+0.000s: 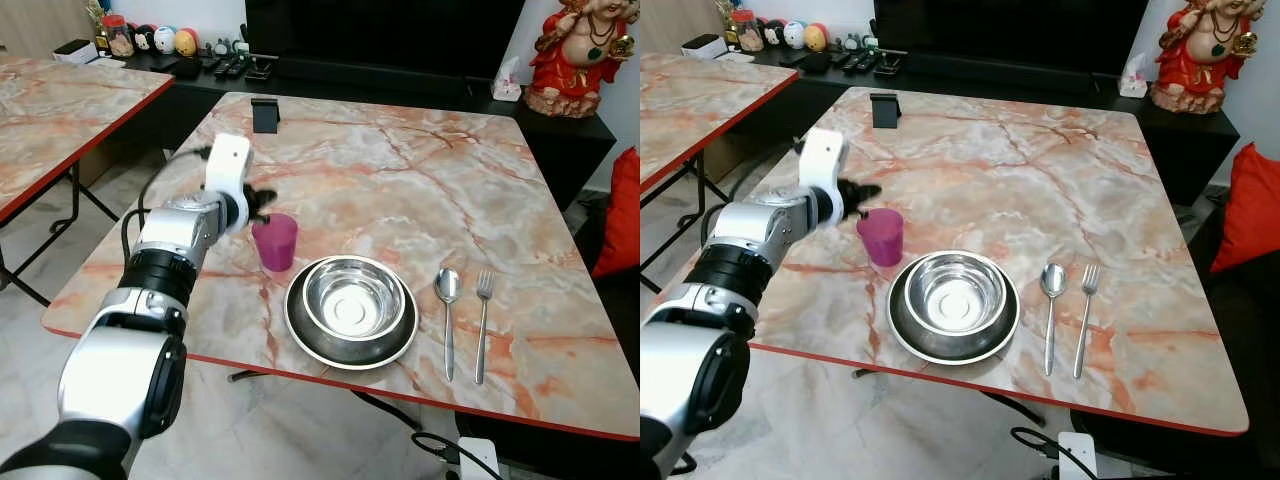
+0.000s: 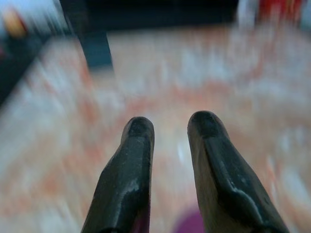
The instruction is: Setting the table
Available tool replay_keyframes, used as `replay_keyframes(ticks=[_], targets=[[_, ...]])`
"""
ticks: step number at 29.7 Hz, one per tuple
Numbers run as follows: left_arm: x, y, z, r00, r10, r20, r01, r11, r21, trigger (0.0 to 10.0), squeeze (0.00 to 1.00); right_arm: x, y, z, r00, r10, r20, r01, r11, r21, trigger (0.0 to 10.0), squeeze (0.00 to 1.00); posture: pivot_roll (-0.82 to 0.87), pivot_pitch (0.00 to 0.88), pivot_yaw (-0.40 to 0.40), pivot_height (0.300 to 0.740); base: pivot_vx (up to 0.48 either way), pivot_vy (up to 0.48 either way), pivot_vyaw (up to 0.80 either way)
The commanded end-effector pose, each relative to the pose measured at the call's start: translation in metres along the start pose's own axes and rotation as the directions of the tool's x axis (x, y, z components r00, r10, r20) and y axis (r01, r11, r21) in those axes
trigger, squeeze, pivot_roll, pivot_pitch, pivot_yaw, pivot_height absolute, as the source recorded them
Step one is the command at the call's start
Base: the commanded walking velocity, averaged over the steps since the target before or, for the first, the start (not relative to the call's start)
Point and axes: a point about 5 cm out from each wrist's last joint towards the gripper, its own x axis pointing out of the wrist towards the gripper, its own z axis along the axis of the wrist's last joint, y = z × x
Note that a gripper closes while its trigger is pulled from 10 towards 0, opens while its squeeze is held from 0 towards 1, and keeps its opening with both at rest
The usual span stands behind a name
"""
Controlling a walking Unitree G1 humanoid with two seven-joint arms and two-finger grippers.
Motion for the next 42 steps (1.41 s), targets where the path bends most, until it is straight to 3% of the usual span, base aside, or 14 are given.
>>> replay_keyframes(ticks=[1, 7, 13, 16, 20, 24, 27, 30, 34, 35, 36, 38, 39, 42], targets=[[-0.010, 0.005, 0.007, 0.987, 0.044, 0.153, -0.064, 0.990, 0.126, 10.0, 0.00, -0.001, -0.003, -0.005, 1.000, -0.005, -0.021, 0.005, 1.000, 0.000, 10.0, 0.00, 0.12, 0.000, -0.053, 0.724, 0.000, 0.000, 0.00], [-0.031, 0.019, -0.009, 0.945, 0.196, 0.261, -0.242, 0.957, 0.158, 10.0, 0.00, -0.001, -0.005, -0.006, 1.000, -0.007, -0.019, 0.007, 1.000, 0.008, 10.0, 0.00, 0.12, 0.000, -0.055, 0.724, 0.000, 0.000, 0.00], [-0.069, 0.049, -0.025, 0.843, 0.429, 0.325, -0.494, 0.856, 0.151, 10.0, 0.00, -0.001, -0.007, -0.008, 1.000, -0.012, -0.020, 0.013, 1.000, 0.009, 10.0, 0.00, 0.13, 0.000, -0.065, 0.724, 0.000, 0.000, 0.00], [-0.092, 0.074, -0.028, 0.761, 0.535, 0.367, -0.629, 0.746, 0.218, 10.0, 0.00, -0.002, -0.007, -0.009, 1.000, -0.013, -0.021, 0.013, 1.000, 0.008, 10.0, 0.00, 0.14, 0.000, -0.068, 0.724, 0.000, 0.000, 0.00], [-0.147, 0.131, -0.054, 0.563, 0.763, 0.317, -0.825, 0.495, 0.274, 10.0, 0.00, -0.002, -0.005, -0.010, 1.000, -0.011, -0.022, 0.011, 1.000, 0.015, 10.0, 0.00, 0.14, 0.000, -0.066, 0.724, 0.000, 0.000, 0.00], [-0.182, 0.159, -0.084, 0.446, 0.869, 0.216, -0.871, 0.366, 0.327, 10.0, 0.00, -0.002, -0.004, -0.010, 1.000, -0.009, -0.024, 0.009, 1.000, 0.014, 10.0, 0.00, 0.15, 0.000, -0.066, 0.724, 0.000, 0.000, 0.00], [-0.223, 0.182, -0.131, 0.330, 0.939, 0.093, -0.848, 0.252, 0.466, 10.0, 0.00, -0.002, -0.005, -0.011, 1.000, -0.017, -0.025, 0.018, 1.000, 0.015, 10.0, 0.00, 0.16, 0.000, -0.066, 0.724, 0.000, 0.000, 0.00], [-0.248, 0.187, -0.161, 0.261, 0.965, -0.002, -0.811, 0.220, 0.542, 10.0, 0.00, -0.002, -0.004, -0.010, 0.999, -0.018, -0.026, 0.019, 1.000, 0.017, 10.0, 0.00, 0.15, 0.000, -0.062, 0.724, 0.000, 0.000, 0.00], [-0.256, 0.182, -0.184, 0.252, 0.962, -0.108, -0.784, 0.269, 0.560, 10.0, 0.00, -0.002, -0.004, -0.009, 0.999, -0.021, -0.025, 0.022, 0.999, 0.025, 10.0, 0.00, 0.16, 0.000, -0.062, 0.724, 0.000, 0.000, 0.00], [-0.249, 0.161, -0.216, 0.349, 0.883, -0.313, -0.747, 0.464, 0.476, 10.0, 0.00, -0.001, -0.005, -0.008, 0.999, -0.023, -0.025, 0.024, 1.000, 0.016, 10.0, 0.00, 0.15, 0.000, -0.062, 0.724, 0.000, 0.000, 0.00], [-0.237, 0.141, -0.235, 0.455, 0.780, -0.428, -0.668, 0.618, 0.415, 10.0, 0.00, -0.001, -0.005, -0.008, 0.999, -0.026, -0.029, 0.026, 1.000, 0.007, 10.0, 0.00, 0.16, 0.000, -0.066, 0.724, 0.000, 0.000, 0.00], [-0.221, 0.110, -0.255, 0.587, 0.603, -0.541, -0.500, 0.795, 0.343, 10.0, 0.00, -0.001, -0.005, -0.009, 0.999, -0.030, -0.038, 0.030, 1.000, -0.008, 10.0, 0.00, 0.15, 0.000, -0.062, 0.724, 0.000, 0.000, 0.00], [-0.213, 0.089, -0.265, 0.646, 0.481, -0.593, -0.402, 0.875, 0.271, 10.0, 0.00, -0.001, -0.005, -0.009, 0.999, -0.033, -0.041, 0.033, 0.999, -0.008, 10.0, 0.00, 0.14, 0.000, -0.057, 0.724, 0.000, 0.000, 0.00], [-0.200, 0.057, -0.278, 0.701, 0.315, -0.640, -0.286, 0.946, 0.154, 10.0, 0.00, -0.001, -0.006, -0.010, 0.998, -0.038, -0.041, 0.038, 0.999, -0.002, 10.0, 0.00, 0.13, 0.000, -0.048, 0.724, 0.000, 0.000, 0.00]])
